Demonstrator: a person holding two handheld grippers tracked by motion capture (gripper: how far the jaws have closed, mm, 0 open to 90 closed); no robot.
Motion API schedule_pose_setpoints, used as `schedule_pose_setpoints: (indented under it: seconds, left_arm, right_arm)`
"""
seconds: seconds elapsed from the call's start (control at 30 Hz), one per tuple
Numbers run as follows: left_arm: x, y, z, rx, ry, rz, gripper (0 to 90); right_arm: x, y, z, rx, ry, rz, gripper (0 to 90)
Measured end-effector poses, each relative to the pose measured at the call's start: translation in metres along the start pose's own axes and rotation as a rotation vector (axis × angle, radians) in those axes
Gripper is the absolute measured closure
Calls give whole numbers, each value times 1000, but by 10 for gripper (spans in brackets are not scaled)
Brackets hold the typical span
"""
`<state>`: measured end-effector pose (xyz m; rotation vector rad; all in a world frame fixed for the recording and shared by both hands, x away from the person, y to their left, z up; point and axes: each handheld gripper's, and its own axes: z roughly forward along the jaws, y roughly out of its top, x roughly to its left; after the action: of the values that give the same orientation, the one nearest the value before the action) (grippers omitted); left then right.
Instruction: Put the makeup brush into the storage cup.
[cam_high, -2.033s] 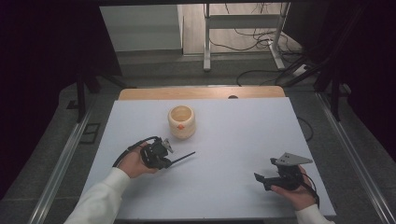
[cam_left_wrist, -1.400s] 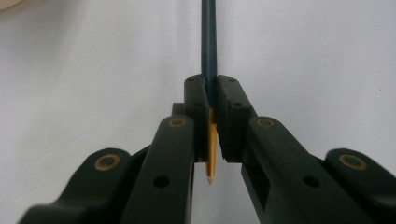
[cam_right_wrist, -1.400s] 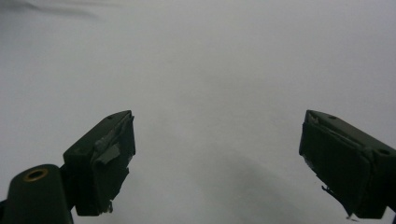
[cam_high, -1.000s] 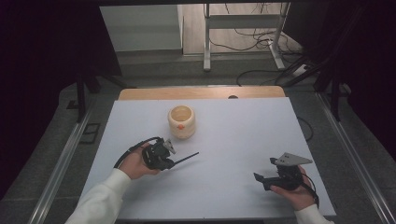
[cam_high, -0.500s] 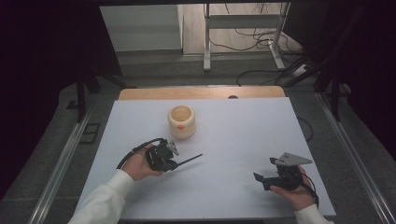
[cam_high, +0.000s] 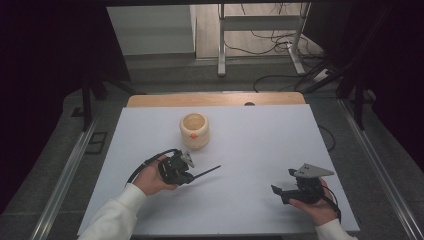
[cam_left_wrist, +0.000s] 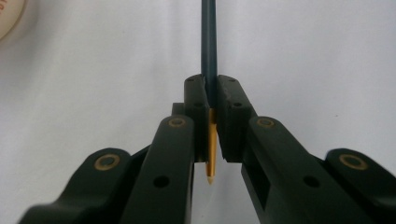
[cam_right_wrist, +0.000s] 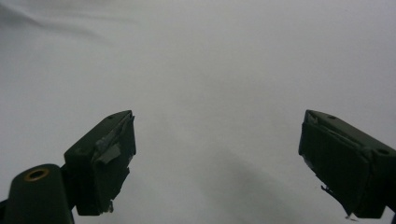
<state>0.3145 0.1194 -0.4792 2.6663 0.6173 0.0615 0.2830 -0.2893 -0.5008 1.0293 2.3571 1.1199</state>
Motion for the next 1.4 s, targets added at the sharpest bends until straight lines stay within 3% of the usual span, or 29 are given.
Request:
schedule_pose_setpoints:
  seconds: [1.03, 1.4]
  left_arm:
    - [-11, 11, 2, -58, -34, -10, 842]
    - [-16, 16, 7, -64, -47, -1, 842]
  right_arm:
    - [6, 4, 3, 1, 10, -20, 123]
    - [17, 13, 6, 0, 18, -63, 123]
